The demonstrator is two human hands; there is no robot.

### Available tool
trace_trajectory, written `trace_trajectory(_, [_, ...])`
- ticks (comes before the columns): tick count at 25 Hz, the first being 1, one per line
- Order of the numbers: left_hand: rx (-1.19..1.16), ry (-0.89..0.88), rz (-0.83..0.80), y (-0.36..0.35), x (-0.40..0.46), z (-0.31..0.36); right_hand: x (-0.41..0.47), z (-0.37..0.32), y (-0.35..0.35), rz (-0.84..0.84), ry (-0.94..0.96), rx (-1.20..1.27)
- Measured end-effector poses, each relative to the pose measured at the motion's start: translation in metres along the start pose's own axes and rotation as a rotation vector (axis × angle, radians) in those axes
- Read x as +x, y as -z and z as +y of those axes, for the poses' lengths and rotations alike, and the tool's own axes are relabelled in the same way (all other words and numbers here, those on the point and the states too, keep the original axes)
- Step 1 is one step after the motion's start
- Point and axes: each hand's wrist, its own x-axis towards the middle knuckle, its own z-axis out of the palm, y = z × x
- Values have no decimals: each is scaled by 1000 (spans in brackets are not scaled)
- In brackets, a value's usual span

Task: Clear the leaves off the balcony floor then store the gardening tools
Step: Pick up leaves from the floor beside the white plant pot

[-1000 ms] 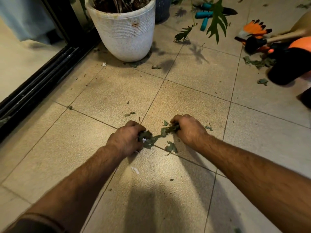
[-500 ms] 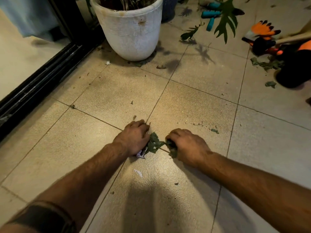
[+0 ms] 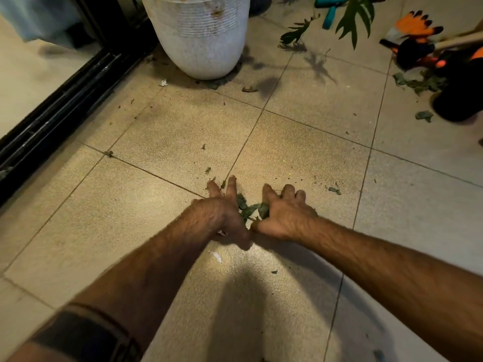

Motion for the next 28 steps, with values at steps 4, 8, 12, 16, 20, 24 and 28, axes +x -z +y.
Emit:
trace_trajectory(4, [31,9,69,-9,-3,15,-7,2,-11,72,89,-165])
trace_trajectory(8, [283,-50,158,-21,-11,13,-9,18,-23,154,233,-230])
trace_trajectory(12, [335,-244,442,-42,-10,-5,-14,23,-34,240,322,-180])
trace_trajectory(16, [280,-395,543,-51,-18,-25,-17,21,-35,252,362,-138])
trace_trajectory(20, [155,-407,503,-29,-33,-36,-18,19,-25,202,261,100])
trace_trajectory(24, [127,-384,517,-12,-46,-67,-26,42,-14,255,258,139])
trace_trajectory(28, [212,-331,497,-45,-48,-86,-43,50,-42,186,312,-32])
